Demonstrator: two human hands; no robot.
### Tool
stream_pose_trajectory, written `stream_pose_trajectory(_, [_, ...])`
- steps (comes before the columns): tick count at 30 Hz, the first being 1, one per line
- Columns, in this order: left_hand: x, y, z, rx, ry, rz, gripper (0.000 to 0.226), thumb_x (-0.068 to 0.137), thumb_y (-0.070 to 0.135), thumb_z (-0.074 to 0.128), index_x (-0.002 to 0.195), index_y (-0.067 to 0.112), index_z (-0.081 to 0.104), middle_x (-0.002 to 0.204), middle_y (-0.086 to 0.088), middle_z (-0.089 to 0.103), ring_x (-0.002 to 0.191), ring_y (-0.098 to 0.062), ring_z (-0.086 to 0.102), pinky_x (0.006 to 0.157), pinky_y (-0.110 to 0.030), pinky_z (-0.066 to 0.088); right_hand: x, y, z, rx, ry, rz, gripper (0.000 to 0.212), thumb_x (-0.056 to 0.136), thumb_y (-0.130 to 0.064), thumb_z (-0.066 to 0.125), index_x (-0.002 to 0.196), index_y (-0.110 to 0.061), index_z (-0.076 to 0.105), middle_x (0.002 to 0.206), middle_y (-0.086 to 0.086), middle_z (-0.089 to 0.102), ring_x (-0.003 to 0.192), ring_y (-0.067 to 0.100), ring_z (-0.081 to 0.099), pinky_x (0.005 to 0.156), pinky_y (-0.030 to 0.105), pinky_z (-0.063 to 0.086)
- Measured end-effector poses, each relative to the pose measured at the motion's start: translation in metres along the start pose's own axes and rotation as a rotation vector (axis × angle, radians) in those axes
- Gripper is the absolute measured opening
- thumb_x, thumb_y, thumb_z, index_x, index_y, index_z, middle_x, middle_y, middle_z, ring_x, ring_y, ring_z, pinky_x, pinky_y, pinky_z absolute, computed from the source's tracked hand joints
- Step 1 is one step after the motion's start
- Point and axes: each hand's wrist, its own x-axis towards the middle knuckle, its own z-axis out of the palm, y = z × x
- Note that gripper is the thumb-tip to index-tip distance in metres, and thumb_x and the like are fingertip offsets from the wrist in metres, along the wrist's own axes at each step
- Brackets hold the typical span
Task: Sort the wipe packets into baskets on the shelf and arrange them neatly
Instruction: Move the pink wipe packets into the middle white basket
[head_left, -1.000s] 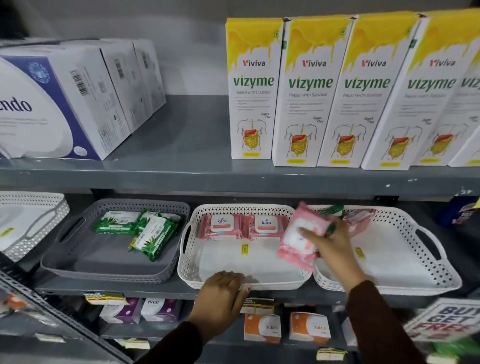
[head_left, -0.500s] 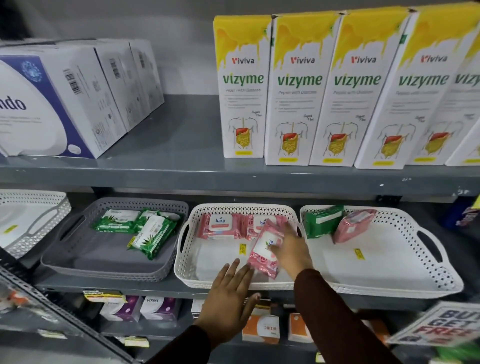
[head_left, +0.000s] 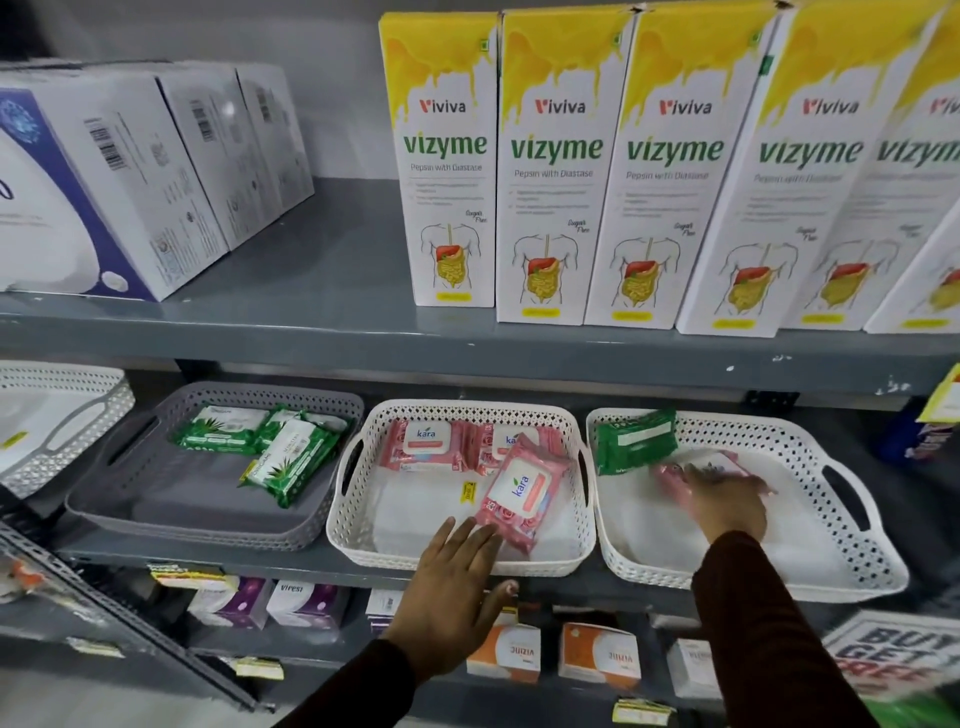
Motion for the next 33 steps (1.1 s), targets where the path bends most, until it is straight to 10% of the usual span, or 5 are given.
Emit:
stream_pose_trajectory(7, [-0.003,-0.001,-0.002,-0.052,0.017,0.011,0.051,0.101,0.048,0.035,0.136,0.016,0.053,0.137,-0.002,0.058,0.13,-0.022,0.049,0.118,-0.034,0.016,0.024,-0.001,-0.02,0.065,-0.08,0.07,0.116,0.07,-0.022,0.088,0.156,-0.021,0.009,0.149,0.028,0.038,0.131,0.048,0.045,0.108,0.052,0.04])
stream_pose_trajectory(15, [-0.008,-0.021,-0.008,-0.106,-0.001,0.002,0.065,0.101,0.058,0.012,0.147,0.02,0.039,0.15,0.001,0.044,0.143,-0.018,0.027,0.118,-0.037,0.014,0.006,-0.005,-0.026,-0.465,-0.115,-0.02,0.095,0.05,-0.071,0.08,0.124,-0.014,0.061,0.129,0.02,0.061,0.119,0.04,0.052,0.099,0.048,0.037])
stream_pose_trajectory(22, [-0.03,-0.061,-0.016,-0.062,-0.02,-0.054,0.06,0.103,0.053,0.021,0.149,0.016,0.034,0.151,-0.001,0.041,0.144,-0.018,0.024,0.116,-0.037,0.011,-0.039,-0.014,-0.009,0.038,0.275,-0.272,0.092,0.049,-0.092,0.064,0.091,-0.01,0.07,0.095,0.016,0.071,0.093,0.037,0.065,0.083,0.045,0.055])
stream_pose_trajectory(26, [-0.042,-0.083,-0.016,-0.068,0.007,-0.117,0.062,0.103,0.052,0.021,0.151,0.013,0.031,0.155,-0.001,0.033,0.146,-0.018,0.021,0.117,-0.038,0.013,-0.104,-0.053,0.026,0.176,0.007,-0.607,0.057,0.055,-0.065,0.084,0.09,-0.022,0.07,0.091,-0.001,0.072,0.085,0.023,0.07,0.073,0.04,0.059])
stream_pose_trajectory(33, [-0.05,-0.1,-0.017,-0.11,0.022,-0.107,0.067,0.102,0.049,0.029,0.154,0.007,0.017,0.16,-0.008,0.021,0.148,-0.018,0.011,0.115,-0.037,0.016,-0.198,-0.1,0.124,-0.179,-0.343,-0.818,0.07,0.064,-0.052,0.085,0.121,-0.021,0.058,0.112,-0.001,0.057,0.103,0.015,0.05,0.072,0.019,0.041])
